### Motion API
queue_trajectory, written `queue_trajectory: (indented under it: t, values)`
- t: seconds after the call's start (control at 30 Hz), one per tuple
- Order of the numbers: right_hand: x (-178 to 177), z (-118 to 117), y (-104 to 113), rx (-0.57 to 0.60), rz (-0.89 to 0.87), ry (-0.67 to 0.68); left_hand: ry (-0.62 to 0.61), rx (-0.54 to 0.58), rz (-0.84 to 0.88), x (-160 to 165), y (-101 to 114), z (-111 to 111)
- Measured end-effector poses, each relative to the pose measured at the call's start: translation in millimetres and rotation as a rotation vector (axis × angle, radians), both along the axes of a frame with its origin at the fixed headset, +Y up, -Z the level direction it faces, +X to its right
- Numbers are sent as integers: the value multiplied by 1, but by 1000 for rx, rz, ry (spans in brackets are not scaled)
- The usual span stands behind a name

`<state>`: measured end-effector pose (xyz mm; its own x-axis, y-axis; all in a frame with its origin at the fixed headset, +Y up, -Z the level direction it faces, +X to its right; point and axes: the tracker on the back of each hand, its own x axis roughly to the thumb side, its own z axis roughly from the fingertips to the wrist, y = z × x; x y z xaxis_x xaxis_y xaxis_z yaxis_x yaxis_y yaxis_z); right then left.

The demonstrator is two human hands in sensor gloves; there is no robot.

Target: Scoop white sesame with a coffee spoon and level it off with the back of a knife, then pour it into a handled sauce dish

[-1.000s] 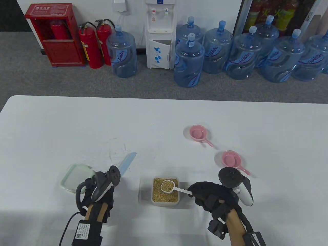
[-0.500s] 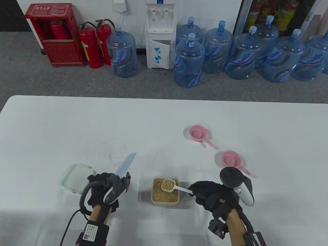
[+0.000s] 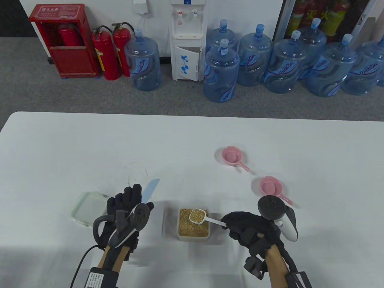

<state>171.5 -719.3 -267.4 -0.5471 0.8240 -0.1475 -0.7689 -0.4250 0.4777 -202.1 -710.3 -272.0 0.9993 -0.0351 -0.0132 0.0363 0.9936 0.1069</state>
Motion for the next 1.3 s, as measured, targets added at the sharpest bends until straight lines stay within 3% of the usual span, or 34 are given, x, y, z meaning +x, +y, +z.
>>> queue_trajectory:
  t: [0.3,0.63,0.83,1.17,1.3]
  values:
    - [-1,0,-1,4,-2,18,-198,-36,96,3,-1,2]
    - [3,0,1,15,-28,0,-182,-79,113,1,-6,-1]
    - [20,0,6,60,-92,-128,-163,-101,117,-3,-9,-3]
    - [74,3,10,179,-209,-490,-153,-123,117,-6,-8,-4]
    - [97,3,3,187,-128,-625,-154,-128,111,-6,-8,-5]
